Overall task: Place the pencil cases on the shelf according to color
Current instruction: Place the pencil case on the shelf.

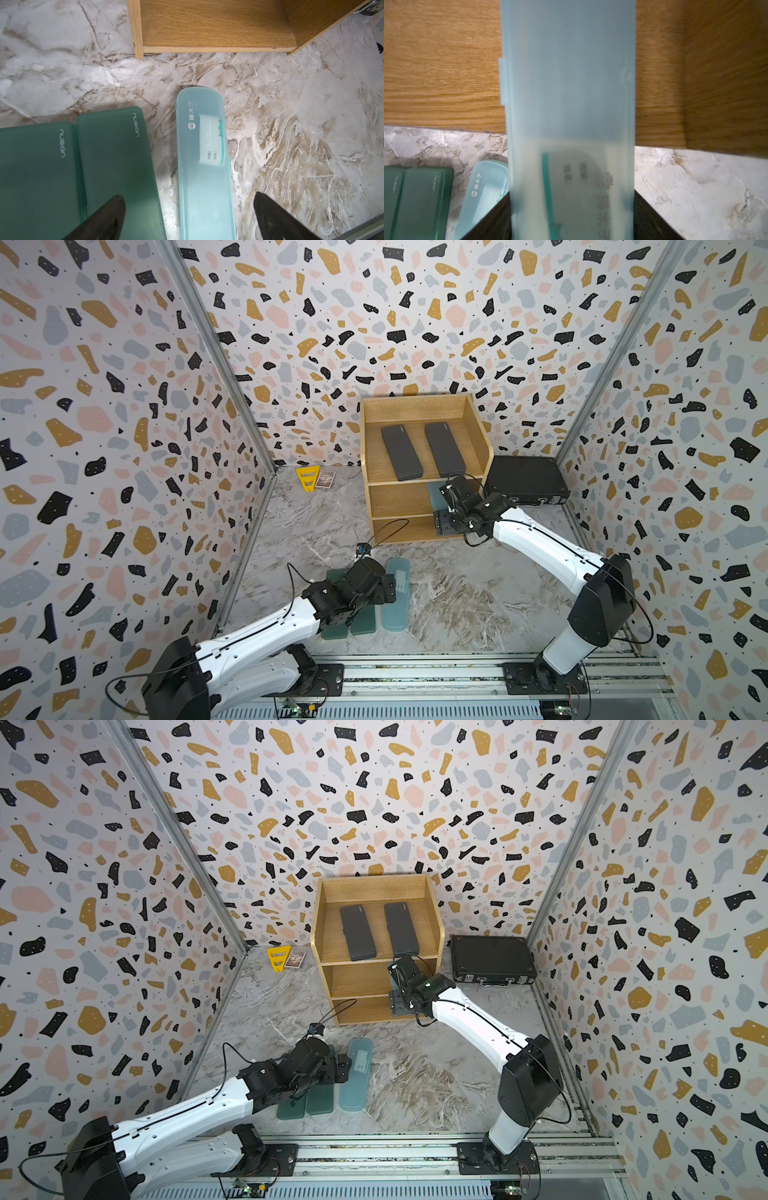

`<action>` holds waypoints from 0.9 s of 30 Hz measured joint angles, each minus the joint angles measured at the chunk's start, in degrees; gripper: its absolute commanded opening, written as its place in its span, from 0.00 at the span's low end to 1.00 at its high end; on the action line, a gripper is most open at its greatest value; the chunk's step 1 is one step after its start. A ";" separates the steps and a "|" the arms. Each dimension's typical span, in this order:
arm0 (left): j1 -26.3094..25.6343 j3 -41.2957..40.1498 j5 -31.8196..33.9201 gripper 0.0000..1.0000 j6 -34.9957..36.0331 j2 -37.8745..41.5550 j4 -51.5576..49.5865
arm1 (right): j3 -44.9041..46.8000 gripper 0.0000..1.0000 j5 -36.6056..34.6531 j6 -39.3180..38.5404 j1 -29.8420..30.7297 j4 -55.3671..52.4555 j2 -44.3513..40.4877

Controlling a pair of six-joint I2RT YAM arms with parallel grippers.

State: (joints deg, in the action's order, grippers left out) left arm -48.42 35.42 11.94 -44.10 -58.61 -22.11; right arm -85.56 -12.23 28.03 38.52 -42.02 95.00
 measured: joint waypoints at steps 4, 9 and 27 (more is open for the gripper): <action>0.22 0.11 -0.42 1.00 0.00 0.00 0.39 | -0.11 0.79 0.11 0.02 0.00 -0.17 0.09; 0.42 0.11 -0.57 1.00 0.00 0.04 0.39 | -0.22 0.87 0.42 0.09 0.00 -0.31 0.09; 0.87 0.11 -0.68 1.00 0.50 1.09 0.11 | 4.31 0.99 3.93 0.44 -0.44 0.72 -5.95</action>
State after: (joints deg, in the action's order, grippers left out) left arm -47.55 35.53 11.27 -43.59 -57.52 -22.00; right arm -81.25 -8.29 28.47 38.09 -41.30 89.06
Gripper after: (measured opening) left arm 0.993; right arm 0.984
